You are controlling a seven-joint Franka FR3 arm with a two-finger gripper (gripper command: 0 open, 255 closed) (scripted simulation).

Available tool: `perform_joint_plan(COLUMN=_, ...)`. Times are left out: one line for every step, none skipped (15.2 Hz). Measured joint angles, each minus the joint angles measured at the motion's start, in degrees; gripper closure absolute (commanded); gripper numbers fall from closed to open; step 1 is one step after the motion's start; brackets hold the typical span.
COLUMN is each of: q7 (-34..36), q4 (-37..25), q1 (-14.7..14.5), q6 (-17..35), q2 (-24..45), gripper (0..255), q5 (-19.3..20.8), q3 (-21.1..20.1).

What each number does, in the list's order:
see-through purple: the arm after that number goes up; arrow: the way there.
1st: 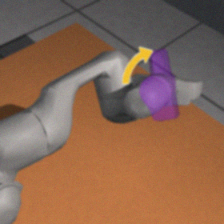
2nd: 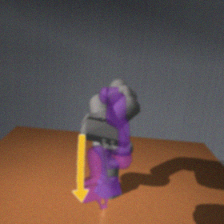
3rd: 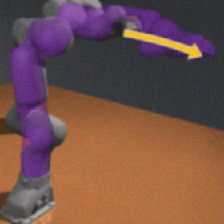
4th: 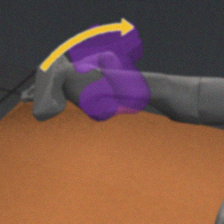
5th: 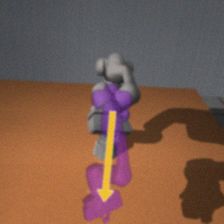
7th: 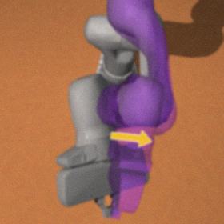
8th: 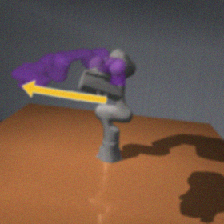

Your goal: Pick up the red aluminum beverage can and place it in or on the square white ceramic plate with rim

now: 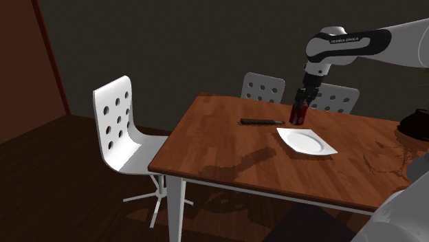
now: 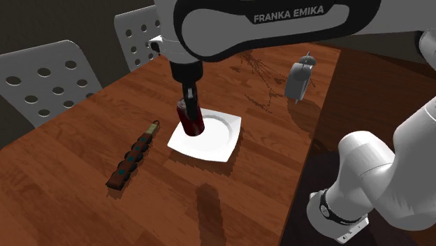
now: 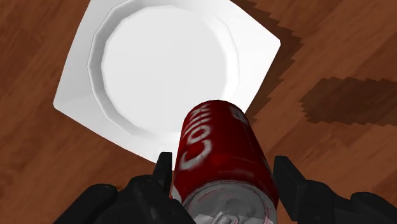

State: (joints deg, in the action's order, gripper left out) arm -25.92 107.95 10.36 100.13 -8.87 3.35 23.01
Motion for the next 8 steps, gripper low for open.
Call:
perform_joint_plan(q7=-1.4, q4=0.2, q1=0.6, q6=-0.2, q2=-0.4, gripper=255, q5=0.3, q3=0.8)
perform_joint_plan(q7=-2.5, q4=1.2, q1=1.3, q6=-0.2, q2=-1.6, gripper=255, q5=0.8, q3=1.5)
perform_joint_plan(q7=-3.7, q4=1.6, q1=1.9, q6=-0.4, q2=-2.3, gripper=255, q5=1.2, q3=2.2)
perform_joint_plan(q7=-5.1, q4=1.4, q1=2.5, q6=-0.8, q2=-2.7, gripper=255, q5=1.5, q3=3.0)
perform_joint_plan(q7=-6.2, q4=1.5, q1=3.0, q6=-0.8, q2=-2.8, gripper=255, q5=1.7, q3=3.7)
perform_joint_plan(q7=-6.9, q4=1.7, q1=3.2, q6=-0.6, q2=-2.8, gripper=255, q5=1.8, q3=4.2)
perform_joint_plan(q7=-7.3, q4=2.1, q1=3.4, q6=-0.1, q2=-2.7, gripper=255, q5=1.8, q3=4.5)
perform_joint_plan(q7=-7.5, q4=2.8, q1=3.5, q6=0.6, q2=-2.7, gripper=255, q5=1.8, q3=4.6)
